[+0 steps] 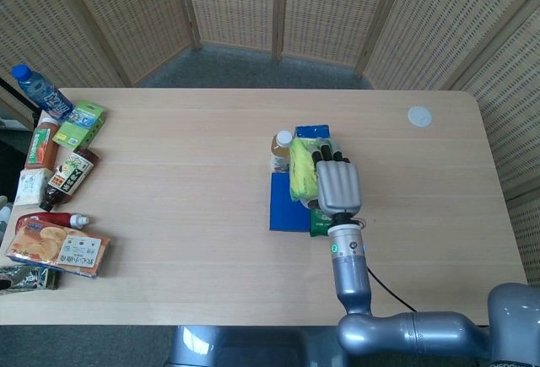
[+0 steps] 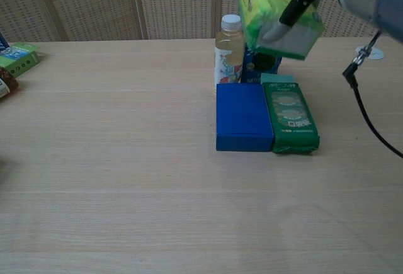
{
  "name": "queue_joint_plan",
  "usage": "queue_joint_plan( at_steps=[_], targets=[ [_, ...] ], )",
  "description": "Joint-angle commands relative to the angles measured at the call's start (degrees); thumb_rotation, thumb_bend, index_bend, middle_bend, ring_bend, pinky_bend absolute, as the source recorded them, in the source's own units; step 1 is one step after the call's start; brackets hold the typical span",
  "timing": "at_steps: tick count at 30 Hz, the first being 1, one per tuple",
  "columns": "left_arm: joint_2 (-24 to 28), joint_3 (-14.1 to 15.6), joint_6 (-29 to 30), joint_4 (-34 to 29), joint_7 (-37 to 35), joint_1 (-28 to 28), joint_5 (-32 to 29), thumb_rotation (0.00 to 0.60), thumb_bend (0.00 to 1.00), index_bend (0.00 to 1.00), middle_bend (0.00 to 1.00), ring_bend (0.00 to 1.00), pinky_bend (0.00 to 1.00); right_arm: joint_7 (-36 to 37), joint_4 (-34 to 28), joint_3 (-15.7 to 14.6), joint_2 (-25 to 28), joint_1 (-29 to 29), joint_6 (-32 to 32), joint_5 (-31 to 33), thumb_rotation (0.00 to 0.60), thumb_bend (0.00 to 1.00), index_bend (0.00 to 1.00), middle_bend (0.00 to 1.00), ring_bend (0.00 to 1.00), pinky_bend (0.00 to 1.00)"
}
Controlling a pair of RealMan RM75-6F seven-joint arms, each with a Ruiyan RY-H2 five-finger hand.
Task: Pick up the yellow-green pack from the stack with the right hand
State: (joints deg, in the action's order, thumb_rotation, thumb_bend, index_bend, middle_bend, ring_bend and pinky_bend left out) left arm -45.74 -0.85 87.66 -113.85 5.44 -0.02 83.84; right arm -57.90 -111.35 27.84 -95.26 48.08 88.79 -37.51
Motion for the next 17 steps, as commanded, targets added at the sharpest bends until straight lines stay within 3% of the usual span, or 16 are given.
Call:
queue_joint_plan(
  at_steps=[1, 12, 17],
  targets=[
    [0.15, 0.08, 0.24, -0.07, -0.26, 0.14, 0.31, 0.6, 0.0, 0.0, 0.0, 0.0, 0.0, -3.92, -6.37, 4.56, 3.21, 2.28, 3.69, 0.52, 0.6, 0.0, 0.27, 0.16, 0.11, 0.44],
    [0.07, 0.15, -0.23, 0.05, 0.0, -0.06, 0.33, 0.6, 0.0, 0.0, 0.0, 0.0, 0.0, -10.15, -14.43, 11.79, 6.26, 8.79, 10.1, 4.78, 0.6, 0.0, 0.26, 0.16, 0.11, 0.44],
    [-0.19, 0.19, -0.72, 0.06, 0.55, -0.28, 0.12, 0.6, 0.0, 0.0, 0.0, 0.0, 0.0, -11.2, -15.36, 13.13, 6.92, 11.11, 12.06, 6.61, 0.6, 0.0, 0.26, 0.16, 0.11, 0.43]
  ],
)
